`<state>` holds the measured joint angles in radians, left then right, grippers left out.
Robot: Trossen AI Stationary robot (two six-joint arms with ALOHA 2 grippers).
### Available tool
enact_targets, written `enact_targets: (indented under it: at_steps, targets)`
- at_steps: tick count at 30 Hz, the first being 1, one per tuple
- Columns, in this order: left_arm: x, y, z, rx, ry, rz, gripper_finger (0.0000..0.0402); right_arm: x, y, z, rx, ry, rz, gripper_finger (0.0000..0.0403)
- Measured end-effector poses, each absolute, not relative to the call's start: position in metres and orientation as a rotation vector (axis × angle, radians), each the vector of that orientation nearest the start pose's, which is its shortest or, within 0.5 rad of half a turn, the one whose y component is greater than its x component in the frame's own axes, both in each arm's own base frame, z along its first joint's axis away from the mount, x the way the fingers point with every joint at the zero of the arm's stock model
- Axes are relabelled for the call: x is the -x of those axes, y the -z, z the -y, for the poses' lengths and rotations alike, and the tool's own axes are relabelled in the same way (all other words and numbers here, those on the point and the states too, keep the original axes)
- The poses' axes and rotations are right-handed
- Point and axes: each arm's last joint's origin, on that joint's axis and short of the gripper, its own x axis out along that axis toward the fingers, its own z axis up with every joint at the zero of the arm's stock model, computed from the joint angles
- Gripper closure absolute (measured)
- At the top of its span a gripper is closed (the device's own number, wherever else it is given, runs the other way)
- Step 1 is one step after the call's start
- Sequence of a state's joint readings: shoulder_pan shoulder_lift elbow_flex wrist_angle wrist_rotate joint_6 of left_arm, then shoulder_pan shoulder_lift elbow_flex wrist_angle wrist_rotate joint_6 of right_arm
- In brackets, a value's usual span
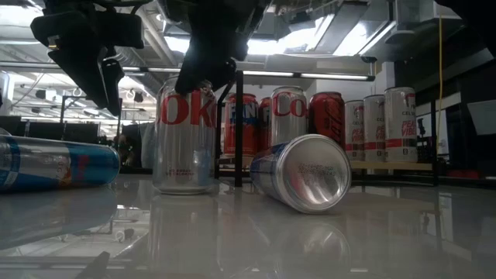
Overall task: Place canned beverage on shelf
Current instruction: Put the white soda can on the shelf
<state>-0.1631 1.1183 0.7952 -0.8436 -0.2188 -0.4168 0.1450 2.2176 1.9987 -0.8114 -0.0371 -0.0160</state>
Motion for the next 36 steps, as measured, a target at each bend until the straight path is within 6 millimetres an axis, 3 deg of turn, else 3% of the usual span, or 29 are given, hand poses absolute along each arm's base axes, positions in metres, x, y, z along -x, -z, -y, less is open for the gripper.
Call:
enact_targets:
  at_steps: [13,22,28,36]
  targets:
    - [-0.192,-0.232,0.025,0.149,-0.285,-1.108,0.0082,-0.477,-0.232,-0.071,0.057,-0.165,-1.047,0.0062]
    - [-0.192,-0.232,0.025,0.149,-0.285,-1.108,0.0082,-0.477,-0.232,-0.071,0.057,-0.165,-1.046,0.0127]
    - [-0.192,-0.232,0.025,0.149,-0.285,-1.108,0.0082,-0.469,-0.242,-0.070,0.059,-0.179,-1.062,0.0126]
    - [-0.193,-0.232,0.025,0.151,-0.284,-1.101,0.0082,-0.450,-0.272,-0.068,0.051,-0.231,-1.075,0.0126]
